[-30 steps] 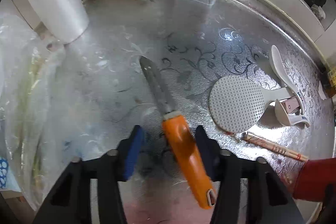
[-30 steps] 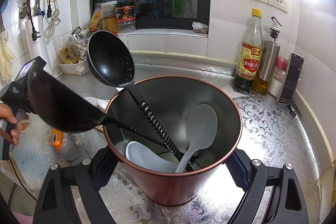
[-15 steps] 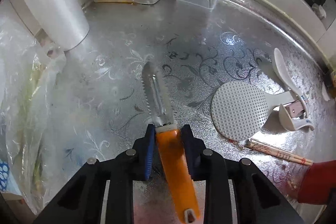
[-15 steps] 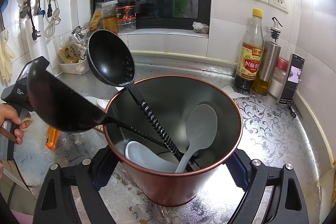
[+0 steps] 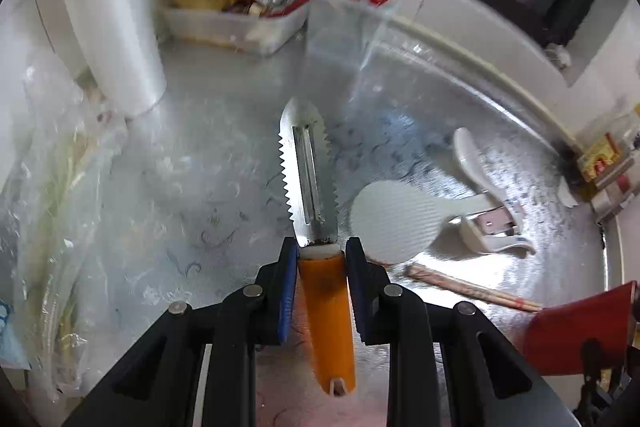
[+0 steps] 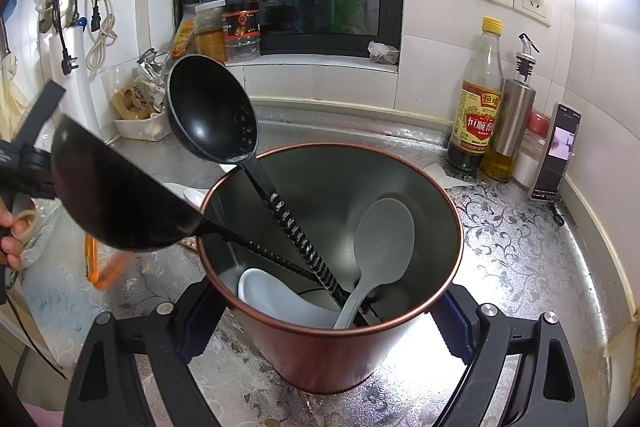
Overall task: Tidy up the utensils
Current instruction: 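Lift the peeler blade-up and carry it toward the red holder with the left gripper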
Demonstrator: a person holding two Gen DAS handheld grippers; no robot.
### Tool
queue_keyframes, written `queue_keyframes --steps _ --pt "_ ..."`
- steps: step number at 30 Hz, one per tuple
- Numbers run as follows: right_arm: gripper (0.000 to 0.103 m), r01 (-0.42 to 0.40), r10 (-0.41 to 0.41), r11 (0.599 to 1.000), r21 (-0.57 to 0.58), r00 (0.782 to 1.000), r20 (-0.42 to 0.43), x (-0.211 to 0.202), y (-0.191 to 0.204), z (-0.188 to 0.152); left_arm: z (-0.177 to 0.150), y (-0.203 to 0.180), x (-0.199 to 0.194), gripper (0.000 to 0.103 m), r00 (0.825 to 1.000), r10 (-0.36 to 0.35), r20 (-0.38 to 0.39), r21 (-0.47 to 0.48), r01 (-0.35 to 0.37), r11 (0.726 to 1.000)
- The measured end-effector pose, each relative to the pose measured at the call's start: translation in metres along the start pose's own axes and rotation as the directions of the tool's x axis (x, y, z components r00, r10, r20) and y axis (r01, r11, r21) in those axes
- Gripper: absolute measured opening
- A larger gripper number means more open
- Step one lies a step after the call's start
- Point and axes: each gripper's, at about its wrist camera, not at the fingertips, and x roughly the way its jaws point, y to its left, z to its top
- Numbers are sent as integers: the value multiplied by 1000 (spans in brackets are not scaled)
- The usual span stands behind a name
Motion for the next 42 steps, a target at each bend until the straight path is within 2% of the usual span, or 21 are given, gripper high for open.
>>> queue_keyframes --steps 14,23,30,36,42 --pt "92 0 0 1000 0 1000 0 0 0 0 8 -20 -44 24 994 -34 100 54 28 998" --pt "92 3 -3 1000 0 1000 -1 0 1 0 7 -25 -60 24 990 -46 135 69 37 997" --pt "92 3 -3 1000 -2 1000 -1 0 4 -1 11 -30 -79 24 986 -96 139 64 88 994" --pt "92 3 -3 1000 -1 1000 -2 -1 4 -2 18 -45 -109 24 968 -163 192 105 145 984" --pt "92 6 -6 1000 2 1000 -5 -3 6 -3 30 -68 -143 24 932 -267 245 184 225 957"
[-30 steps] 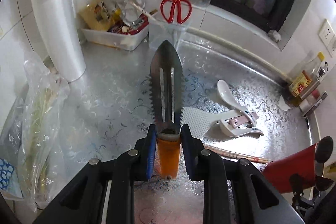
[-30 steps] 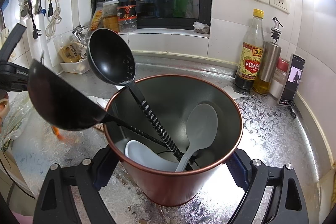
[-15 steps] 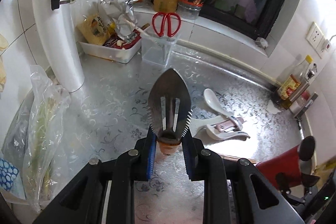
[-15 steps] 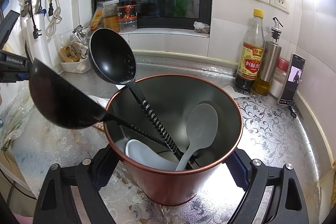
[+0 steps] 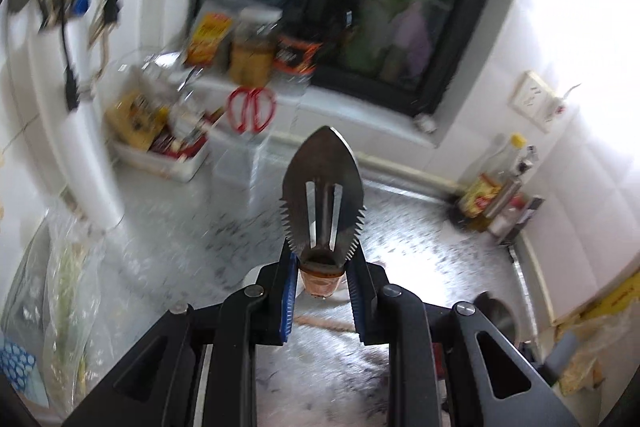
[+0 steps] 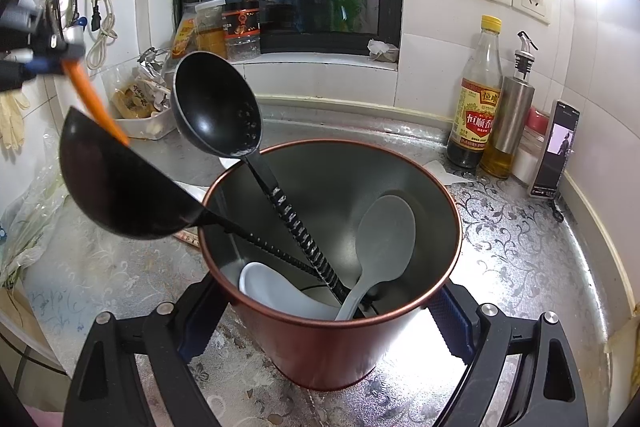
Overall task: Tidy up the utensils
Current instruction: 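Lift the peeler blade-up and carry it toward the red holder with the left gripper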
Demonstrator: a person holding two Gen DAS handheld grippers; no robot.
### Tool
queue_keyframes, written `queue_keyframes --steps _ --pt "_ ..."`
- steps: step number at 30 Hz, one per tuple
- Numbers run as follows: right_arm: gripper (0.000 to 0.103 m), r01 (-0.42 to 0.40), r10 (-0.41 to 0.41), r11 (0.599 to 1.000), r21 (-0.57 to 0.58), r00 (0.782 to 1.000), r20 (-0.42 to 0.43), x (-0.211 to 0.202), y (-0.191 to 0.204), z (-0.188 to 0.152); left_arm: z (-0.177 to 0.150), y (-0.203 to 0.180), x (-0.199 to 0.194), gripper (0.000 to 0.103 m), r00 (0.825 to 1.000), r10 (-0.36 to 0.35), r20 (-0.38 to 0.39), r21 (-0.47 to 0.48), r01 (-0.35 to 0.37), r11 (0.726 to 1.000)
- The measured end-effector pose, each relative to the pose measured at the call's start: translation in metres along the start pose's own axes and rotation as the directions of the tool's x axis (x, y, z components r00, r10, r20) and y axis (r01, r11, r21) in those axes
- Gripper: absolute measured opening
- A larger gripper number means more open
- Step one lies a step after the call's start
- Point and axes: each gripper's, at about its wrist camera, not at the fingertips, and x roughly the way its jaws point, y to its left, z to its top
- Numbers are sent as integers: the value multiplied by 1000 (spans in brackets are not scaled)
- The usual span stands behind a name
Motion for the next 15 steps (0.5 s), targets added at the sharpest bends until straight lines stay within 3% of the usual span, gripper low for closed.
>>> queue_keyframes --steps 8,15 --pt "92 0 0 1000 -1 1000 0 0 0 0 23 -44 -23 24 990 -125 66 102 118 988" --pt "92 0 0 1000 -5 1000 -1 -1 0 -1 37 -83 -42 24 968 -226 105 197 202 959"
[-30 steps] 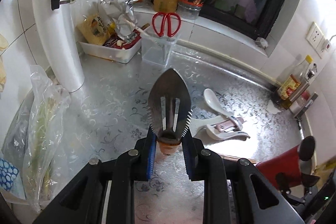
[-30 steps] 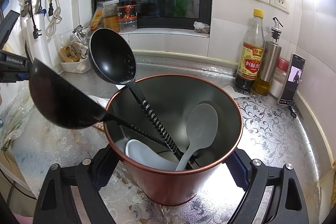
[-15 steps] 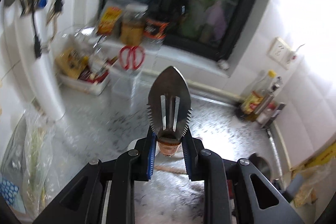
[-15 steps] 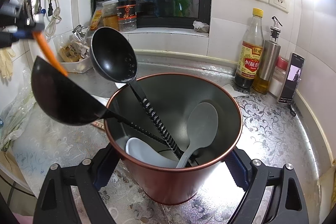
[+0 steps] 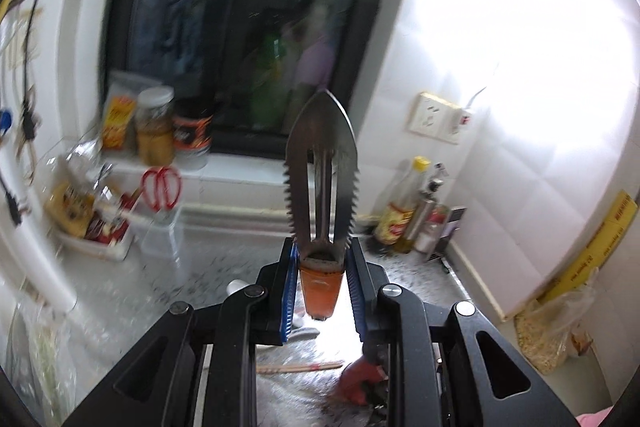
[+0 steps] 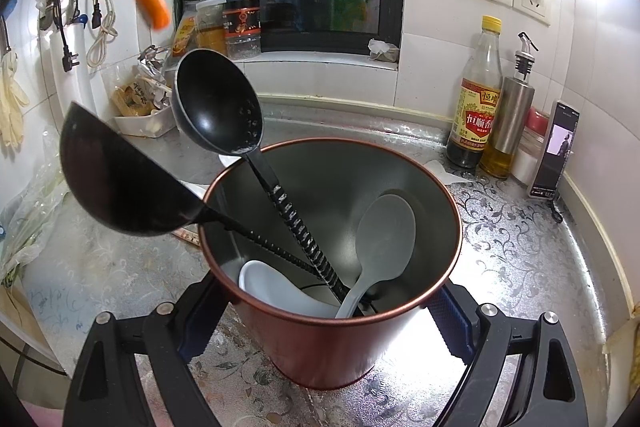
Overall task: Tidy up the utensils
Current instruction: 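Lift the peeler blade-up and carry it toward the red holder with the left gripper, then lower the peeler handle-first into the red holder and open the left gripper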
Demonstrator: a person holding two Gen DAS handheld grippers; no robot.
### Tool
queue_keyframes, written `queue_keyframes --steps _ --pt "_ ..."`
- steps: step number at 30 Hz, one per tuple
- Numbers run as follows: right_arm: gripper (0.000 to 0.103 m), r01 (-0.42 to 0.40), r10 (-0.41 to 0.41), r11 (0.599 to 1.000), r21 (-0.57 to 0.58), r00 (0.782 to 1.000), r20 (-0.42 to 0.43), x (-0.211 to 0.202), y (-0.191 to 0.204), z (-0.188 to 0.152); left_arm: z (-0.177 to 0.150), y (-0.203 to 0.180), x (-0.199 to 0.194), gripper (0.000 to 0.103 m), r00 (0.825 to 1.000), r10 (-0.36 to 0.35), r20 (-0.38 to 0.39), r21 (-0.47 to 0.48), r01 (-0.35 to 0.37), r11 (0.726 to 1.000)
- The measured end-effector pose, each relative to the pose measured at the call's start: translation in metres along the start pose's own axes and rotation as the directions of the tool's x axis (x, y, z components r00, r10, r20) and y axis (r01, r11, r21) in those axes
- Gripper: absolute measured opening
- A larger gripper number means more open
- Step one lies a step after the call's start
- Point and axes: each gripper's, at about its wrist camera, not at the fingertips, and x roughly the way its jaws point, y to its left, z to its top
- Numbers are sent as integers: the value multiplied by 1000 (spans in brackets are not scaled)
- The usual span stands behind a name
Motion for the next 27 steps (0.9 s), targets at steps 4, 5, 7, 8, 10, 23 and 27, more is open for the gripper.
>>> queue_keyframes --steps 4,5,7,8,10,23,27 --pt "92 1 -1 1000 -1 1000 -1 -1 0 0 8 -22 -3 24 999 -44 21 46 43 998" --pt "92 0 0 1000 -1 1000 -1 -1 0 0 9 -25 -2 24 998 -54 23 51 53 997" --pt "92 1 -1 1000 -1 1000 -1 -1 0 0 8 -33 1 24 997 -78 21 61 77 995" --pt "92 1 -1 1000 -2 1000 -1 -1 0 0 7 -36 3 24 996 -87 15 63 86 994" --pt "92 1 -1 1000 -3 1000 -1 -1 -1 0 3 -41 8 24 995 -104 -3 64 103 993" --pt "92 2 -2 1000 -4 1000 -2 -1 0 0 -42 -68 59 24 961 -179 -212 53 195 979" --pt "92 3 -3 1000 -8 1000 -3 -1 0 1 -50 -71 65 24 953 -180 -244 50 197 979"
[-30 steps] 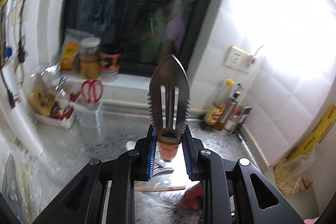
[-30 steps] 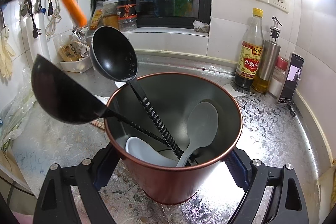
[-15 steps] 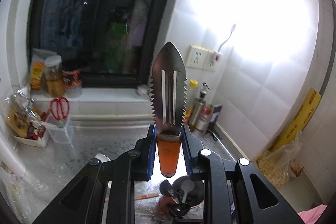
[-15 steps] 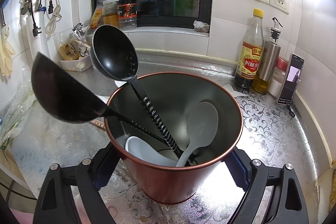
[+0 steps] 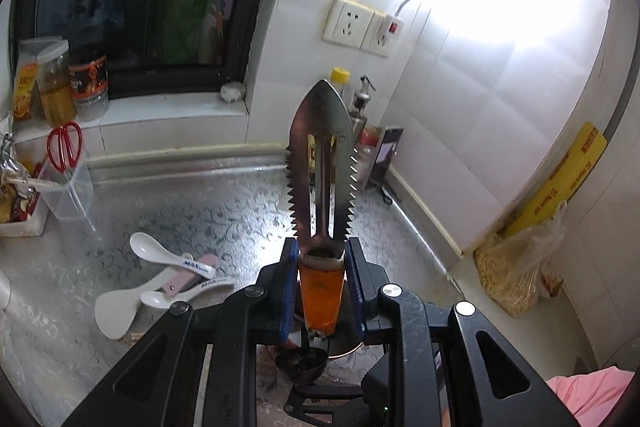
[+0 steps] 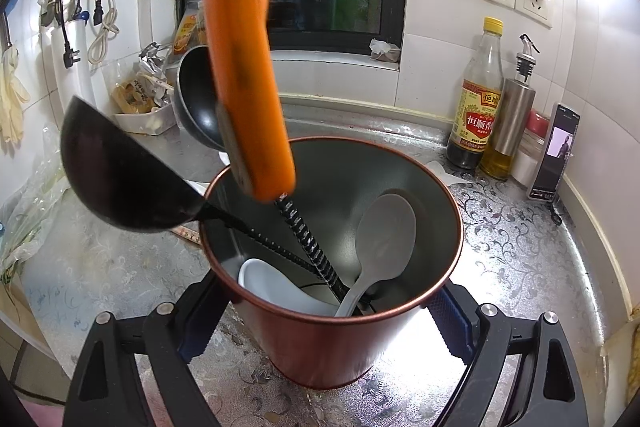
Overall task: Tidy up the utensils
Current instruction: 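Lower the peeler handle-first into the red holder and open the left gripper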
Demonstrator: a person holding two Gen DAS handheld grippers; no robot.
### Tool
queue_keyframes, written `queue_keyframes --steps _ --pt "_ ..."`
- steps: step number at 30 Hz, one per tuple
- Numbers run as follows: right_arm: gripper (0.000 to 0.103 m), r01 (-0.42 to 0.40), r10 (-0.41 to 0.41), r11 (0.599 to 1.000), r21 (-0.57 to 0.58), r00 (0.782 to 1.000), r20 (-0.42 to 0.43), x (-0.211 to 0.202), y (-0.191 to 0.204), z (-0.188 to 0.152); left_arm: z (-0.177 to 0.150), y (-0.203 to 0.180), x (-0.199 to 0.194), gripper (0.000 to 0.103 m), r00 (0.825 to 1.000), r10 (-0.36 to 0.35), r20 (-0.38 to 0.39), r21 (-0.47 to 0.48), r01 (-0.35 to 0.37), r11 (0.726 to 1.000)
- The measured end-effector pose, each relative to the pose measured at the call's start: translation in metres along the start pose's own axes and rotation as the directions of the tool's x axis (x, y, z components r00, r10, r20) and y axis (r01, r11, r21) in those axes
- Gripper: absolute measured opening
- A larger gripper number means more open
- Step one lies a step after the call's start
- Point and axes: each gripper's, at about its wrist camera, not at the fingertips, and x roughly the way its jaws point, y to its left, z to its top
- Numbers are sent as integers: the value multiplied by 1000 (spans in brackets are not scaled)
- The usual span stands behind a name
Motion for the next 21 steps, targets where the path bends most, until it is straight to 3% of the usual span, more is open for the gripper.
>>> queue_keyframes --steps 21 --pt "92 3 -3 1000 -3 1000 -2 1 -2 1 -22 5 41 26 989 -15 -147 -8 14 1000"
